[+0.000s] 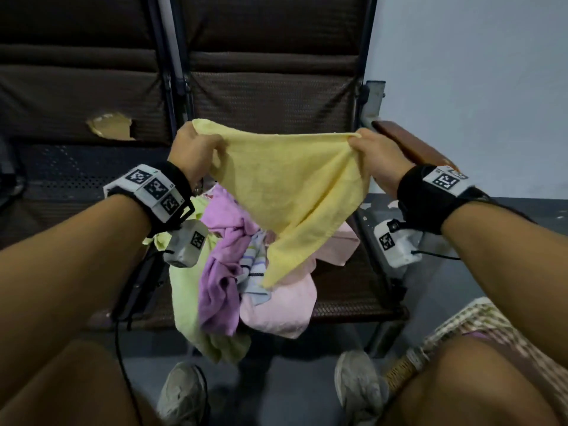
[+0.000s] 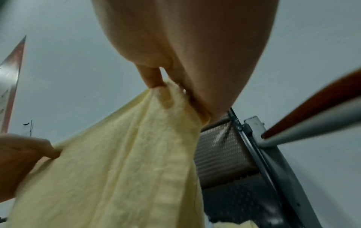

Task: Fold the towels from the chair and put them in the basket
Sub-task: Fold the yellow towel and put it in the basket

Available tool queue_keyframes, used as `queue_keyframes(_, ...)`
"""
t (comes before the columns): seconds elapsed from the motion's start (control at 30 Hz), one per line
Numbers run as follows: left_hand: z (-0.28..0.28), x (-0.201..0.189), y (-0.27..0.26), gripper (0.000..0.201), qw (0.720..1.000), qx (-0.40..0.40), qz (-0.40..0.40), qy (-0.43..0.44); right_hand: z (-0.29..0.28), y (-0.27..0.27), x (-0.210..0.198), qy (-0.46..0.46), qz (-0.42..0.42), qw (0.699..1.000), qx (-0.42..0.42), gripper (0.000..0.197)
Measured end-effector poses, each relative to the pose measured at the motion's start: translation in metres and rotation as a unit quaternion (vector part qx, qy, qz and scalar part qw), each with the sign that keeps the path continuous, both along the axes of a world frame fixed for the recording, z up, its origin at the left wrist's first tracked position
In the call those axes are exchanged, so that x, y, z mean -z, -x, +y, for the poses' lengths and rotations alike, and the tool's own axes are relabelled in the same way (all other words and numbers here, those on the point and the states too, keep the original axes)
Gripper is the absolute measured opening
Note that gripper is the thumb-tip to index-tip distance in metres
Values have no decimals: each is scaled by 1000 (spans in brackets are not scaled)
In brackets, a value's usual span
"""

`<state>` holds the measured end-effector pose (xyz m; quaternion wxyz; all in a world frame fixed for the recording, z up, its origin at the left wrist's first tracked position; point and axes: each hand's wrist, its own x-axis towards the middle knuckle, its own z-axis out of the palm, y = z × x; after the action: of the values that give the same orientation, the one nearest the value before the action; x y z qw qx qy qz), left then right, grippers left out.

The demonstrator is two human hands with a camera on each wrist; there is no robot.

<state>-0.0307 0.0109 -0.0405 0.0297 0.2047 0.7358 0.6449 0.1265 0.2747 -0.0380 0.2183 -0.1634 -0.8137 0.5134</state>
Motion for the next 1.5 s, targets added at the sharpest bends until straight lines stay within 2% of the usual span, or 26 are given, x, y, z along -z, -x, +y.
queue_keyframes(0.1,-2,-23,5,18,999,-5,48,-19,5,-9,-30,-64,19,998,-7,17)
queue_keyframes(0.2,-7,-39,8,24,998,-24,53,-29,12,-20,-52,-114,57,992,13,14)
queue_keyframes(0.27,-10,-48,9,25,997,-32,57,-28,16,-25,-61,-147,46,988,10,19)
queue_keyframes(0.37,-12,-58,2,14,997,-10,69,-16,15,-30,-71,-278,-52,959,-9,35)
queue_keyframes(0.43,-10,-63,-4,7,996,0,83,-9,9,-30,-74,-358,-143,922,-20,35)
queue_keyframes(0.5,-7,-65,-7,11,997,2,82,-16,0,-31,-77,-382,-211,900,-7,33)
queue_keyframes(0.53,-6,-65,-7,12,997,2,75,-18,-3,-31,-78,-378,-216,900,9,31)
queue_keyframes(0.6,-4,-64,-6,12,998,-4,60,-13,-6,-31,-79,-334,-188,923,50,29)
queue_keyframes(0.7,-2,-57,-1,31,999,-37,33,1,-13,-28,-80,-240,-154,954,95,31)
queue_keyframes(0.77,2,-55,-3,37,998,-57,6,-13,-21,-25,-80,-162,-156,970,93,33)
queue_keyframes(0.83,9,-53,-9,32,996,-71,-42,-45,-28,-22,-77,-67,-137,986,67,28)
queue_keyframes(0.9,18,-54,-19,27,989,-73,-100,-84,-33,-19,-74,22,-130,989,71,35)
queue_keyframes(0.97,29,-56,-34,21,985,-47,-126,-104,-40,-18,-72,92,-119,987,60,37)
queue_keyframes(1.07,45,-57,-64,21,988,24,-115,-98,-55,-15,-74,175,-108,978,21,37)
queue_keyframes(1.17,56,-52,-95,26,988,110,-62,-90,-71,-12,-77,242,-92,965,-26,42)
queue_keyframes(1.27,59,-45,-109,25,988,150,19,-12,-80,-13,-79,237,-94,966,-42,42)
queue_keyframes(1.3,58,-44,-108,25,987,158,20,-3,-80,-14,-77,223,-94,970,-40,38)
queue_keyframes(1.37,56,-43,-103,25,985,167,-32,-37,-74,-17,-76,199,-108,974,-25,36)
queue_keyframes(1.43,55,-42,-94,20,990,109,-51,-71,-69,-22,-76,188,-138,972,-29,38)
queue_keyframes(1.5,54,-38,-80,33,995,63,-54,-50,-68,-25,-77,177,-151,970,-66,39)
